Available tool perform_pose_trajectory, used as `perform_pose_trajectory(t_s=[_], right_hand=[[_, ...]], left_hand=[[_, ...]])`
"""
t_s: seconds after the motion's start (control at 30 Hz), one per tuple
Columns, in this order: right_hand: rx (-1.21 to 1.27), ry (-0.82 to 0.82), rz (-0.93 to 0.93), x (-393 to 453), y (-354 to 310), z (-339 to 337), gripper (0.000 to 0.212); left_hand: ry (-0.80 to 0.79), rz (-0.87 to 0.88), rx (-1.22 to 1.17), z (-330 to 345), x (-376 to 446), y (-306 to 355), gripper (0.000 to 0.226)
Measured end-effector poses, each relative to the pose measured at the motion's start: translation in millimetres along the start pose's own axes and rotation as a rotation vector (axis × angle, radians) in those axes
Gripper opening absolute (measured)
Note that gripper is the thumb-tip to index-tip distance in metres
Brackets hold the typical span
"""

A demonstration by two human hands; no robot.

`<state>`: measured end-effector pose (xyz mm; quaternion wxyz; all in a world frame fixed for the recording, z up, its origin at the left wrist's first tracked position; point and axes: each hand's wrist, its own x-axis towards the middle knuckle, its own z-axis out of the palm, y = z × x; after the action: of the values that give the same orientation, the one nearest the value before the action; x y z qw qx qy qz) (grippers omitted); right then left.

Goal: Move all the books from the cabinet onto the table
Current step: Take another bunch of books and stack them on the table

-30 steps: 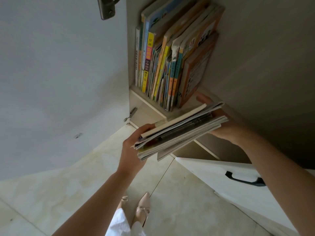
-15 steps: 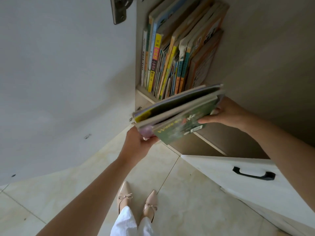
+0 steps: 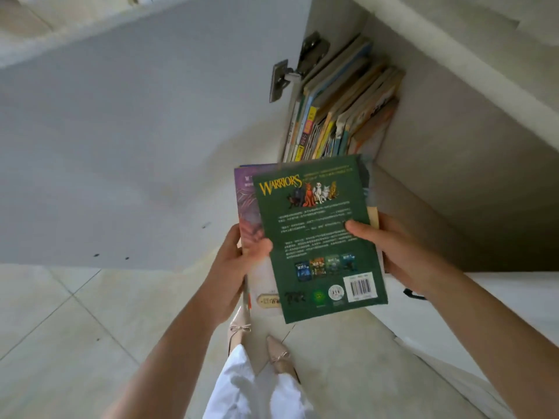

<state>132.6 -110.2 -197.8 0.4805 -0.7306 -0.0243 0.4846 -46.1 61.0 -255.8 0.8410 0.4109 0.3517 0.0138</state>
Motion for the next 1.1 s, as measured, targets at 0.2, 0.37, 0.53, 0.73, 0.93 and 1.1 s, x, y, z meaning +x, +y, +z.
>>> perform_pose_trajectory(t_s=[0.2, 0.37, 0.53, 0.73, 0.93, 1.1], right_hand=[[-0.052, -0.018, -0.138, -76.5, -4.3, 38.9, 0.019], [-0.211, -0.095, -0.388, -142.4, -8.8, 82.4, 0.035], [-0.372, -0.233, -0.589, -202.4, -2.0, 137.1, 0.073], [-0.526, -0.523, -0.712, -251.1, 19.7, 211.1, 0.064], [-0.622, -0.792, -0.761, -308.2, 58.7, 309.9, 0.06], [-0.678, -1.0, -0.769, -372.1, 115.6, 407.3, 0.059]], left_hand=[[0.453, 0.204, 0.15, 21.8, -110.4, -8.8, 0.081], [0.624, 0.371, 0.04, 34.4, -214.7, -12.7, 0.096], [0.836, 0.515, -0.004, 29.4, -308.8, -21.7, 0.088], [1.122, 0.592, -0.056, 9.0, -407.4, -54.1, 0.084], [1.394, 0.596, -0.197, -25.5, -508.8, -107.8, 0.082], [1.602, 0.598, -0.287, -65.0, -607.3, -159.2, 0.079]])
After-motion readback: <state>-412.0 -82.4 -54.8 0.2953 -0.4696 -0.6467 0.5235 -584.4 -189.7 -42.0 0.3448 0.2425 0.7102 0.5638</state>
